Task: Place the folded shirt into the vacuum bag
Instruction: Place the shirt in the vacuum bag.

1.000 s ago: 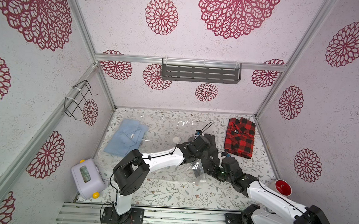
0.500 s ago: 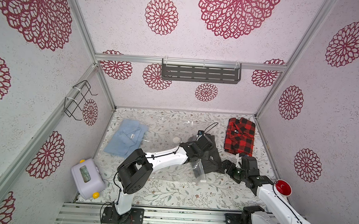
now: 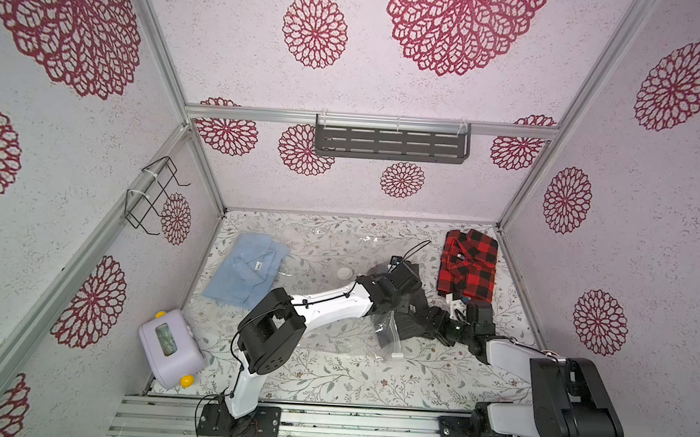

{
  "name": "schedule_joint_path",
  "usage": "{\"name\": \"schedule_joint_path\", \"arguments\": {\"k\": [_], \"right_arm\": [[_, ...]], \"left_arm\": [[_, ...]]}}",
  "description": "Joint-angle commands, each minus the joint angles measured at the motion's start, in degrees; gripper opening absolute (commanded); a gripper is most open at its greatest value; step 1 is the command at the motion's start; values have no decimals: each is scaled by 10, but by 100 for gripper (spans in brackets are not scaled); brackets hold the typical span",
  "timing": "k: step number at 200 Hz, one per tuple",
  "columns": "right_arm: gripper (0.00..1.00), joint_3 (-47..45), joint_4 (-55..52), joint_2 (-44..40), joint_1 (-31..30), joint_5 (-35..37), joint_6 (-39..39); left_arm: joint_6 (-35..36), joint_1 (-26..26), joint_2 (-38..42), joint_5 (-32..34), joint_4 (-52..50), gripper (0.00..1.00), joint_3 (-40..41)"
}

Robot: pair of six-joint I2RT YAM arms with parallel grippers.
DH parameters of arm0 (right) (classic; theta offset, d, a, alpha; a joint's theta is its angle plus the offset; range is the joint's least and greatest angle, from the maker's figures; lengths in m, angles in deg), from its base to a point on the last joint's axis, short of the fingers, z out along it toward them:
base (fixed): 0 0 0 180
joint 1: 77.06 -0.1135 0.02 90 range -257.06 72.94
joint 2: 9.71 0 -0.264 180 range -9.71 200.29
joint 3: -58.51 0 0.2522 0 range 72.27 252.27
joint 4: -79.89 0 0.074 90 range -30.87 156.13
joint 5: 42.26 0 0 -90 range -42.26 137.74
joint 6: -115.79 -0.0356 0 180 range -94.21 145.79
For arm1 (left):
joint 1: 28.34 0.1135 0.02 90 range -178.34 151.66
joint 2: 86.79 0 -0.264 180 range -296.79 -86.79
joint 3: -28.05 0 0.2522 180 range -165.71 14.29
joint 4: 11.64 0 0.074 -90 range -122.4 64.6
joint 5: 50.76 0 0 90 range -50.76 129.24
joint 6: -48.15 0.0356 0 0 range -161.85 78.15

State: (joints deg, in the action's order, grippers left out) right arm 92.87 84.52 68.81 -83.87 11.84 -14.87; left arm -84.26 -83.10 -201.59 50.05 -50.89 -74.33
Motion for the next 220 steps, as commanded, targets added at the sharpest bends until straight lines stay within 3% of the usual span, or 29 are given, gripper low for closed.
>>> {"name": "schedule_joint_path", "arguments": {"k": [1, 12, 25, 43, 94, 161, 220], "right_arm": [[58, -9, 34, 9, -13, -38, -29], [44, -4, 33, 2, -14, -45, -35], [19, -2, 36, -13, -15, -48, -47], [0, 4, 45, -38, -16, -63, -67], [0, 39, 87, -68, -45, -93, -151], [0, 31, 151, -36, -153, -26, -222], [0, 30, 182, 1, -182, 13, -242]], "left_arm": [[5, -7, -10, -17, 1, 0, -19], [6, -7, -10, -15, 0, 0, -21], [6, -8, -10, -13, 0, 0, -20], [7, -7, -8, -13, -2, 0, -22], [8, -8, 6, -10, -3, 0, -19], [18, -10, 48, -3, -5, 0, -37], [13, -16, 55, -20, 7, 0, -36]]}}
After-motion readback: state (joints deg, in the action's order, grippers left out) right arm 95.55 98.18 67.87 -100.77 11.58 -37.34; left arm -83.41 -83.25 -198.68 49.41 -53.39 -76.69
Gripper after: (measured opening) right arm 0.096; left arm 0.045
